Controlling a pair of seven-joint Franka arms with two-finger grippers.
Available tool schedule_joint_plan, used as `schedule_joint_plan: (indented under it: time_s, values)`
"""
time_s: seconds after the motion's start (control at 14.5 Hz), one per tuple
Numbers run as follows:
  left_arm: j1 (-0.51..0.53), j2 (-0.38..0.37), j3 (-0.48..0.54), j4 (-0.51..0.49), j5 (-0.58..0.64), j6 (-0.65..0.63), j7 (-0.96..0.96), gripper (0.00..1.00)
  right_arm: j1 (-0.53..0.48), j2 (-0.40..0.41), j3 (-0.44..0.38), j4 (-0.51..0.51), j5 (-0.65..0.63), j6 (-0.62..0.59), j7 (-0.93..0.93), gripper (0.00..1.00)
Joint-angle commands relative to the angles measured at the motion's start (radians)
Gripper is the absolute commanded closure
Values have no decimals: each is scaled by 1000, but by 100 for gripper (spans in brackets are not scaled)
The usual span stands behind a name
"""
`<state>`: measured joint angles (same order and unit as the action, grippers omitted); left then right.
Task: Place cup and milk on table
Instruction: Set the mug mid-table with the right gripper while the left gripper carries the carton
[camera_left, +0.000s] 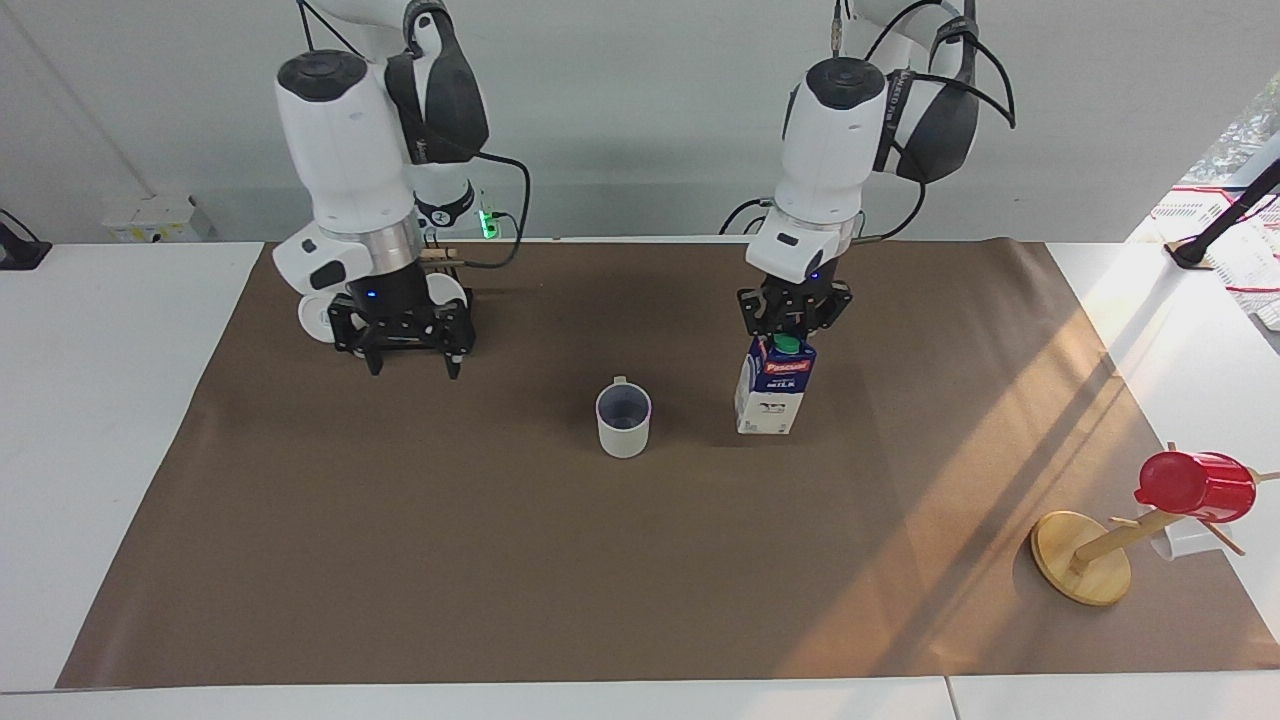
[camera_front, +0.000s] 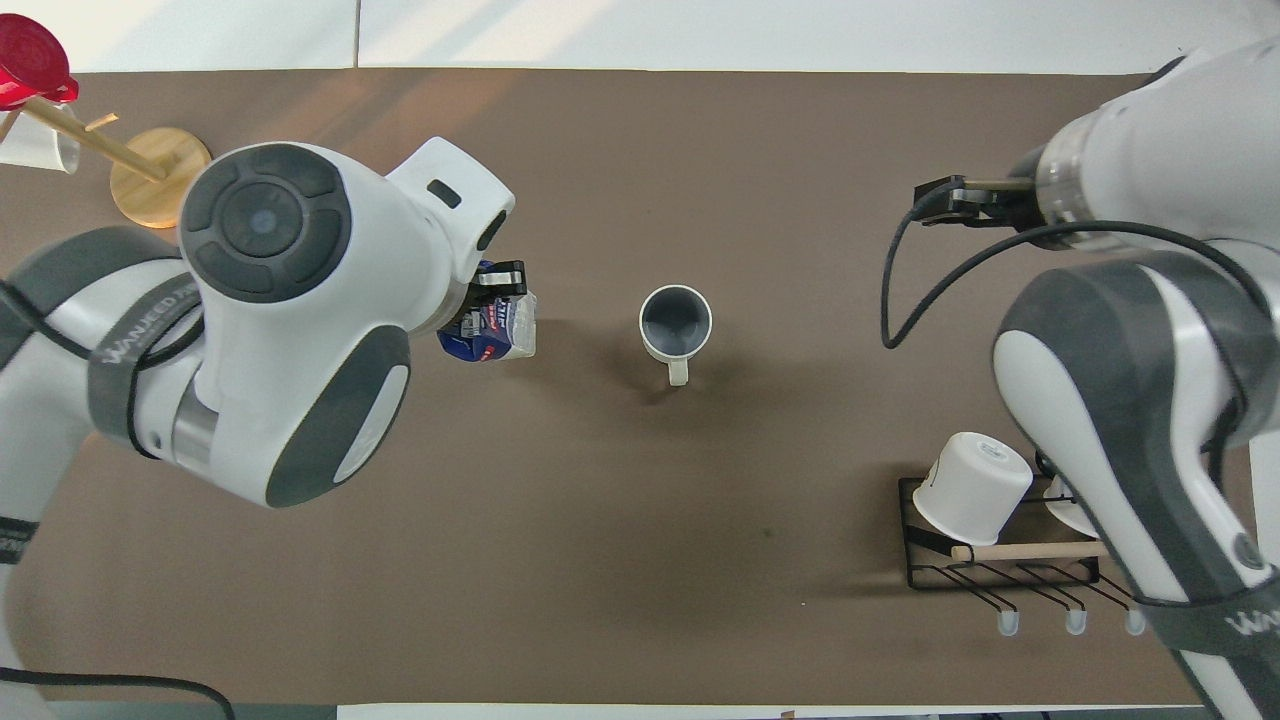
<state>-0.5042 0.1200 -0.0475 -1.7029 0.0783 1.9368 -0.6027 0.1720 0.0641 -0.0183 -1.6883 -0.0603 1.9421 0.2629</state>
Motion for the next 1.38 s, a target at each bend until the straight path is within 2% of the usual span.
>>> schedule_joint_plan:
  time_s: [0.0,0.21,0.41,0.62,0.83,1.31]
  values:
    - [-63,59,15,63,23,-10,-113,100,-69,-67,12,7,7,-115,-102,0]
    - [-103,119,15,100,21,-7,-160,100,-95,-72,9,135,14,-369,-132,0]
    - [-119,142,15,112,26,-1,-201,100,-164,-76,9,165,55,-463,-148,0]
    - [-128,159,15,112,26,33,-206,100,-196,-73,9,200,74,-488,-174,0]
    - [-142,187,15,126,26,33,-223,100,-190,-73,11,199,69,-480,-205,0]
    - [-152,193,17,124,29,59,-241,100,-175,-78,23,183,31,-469,-335,0]
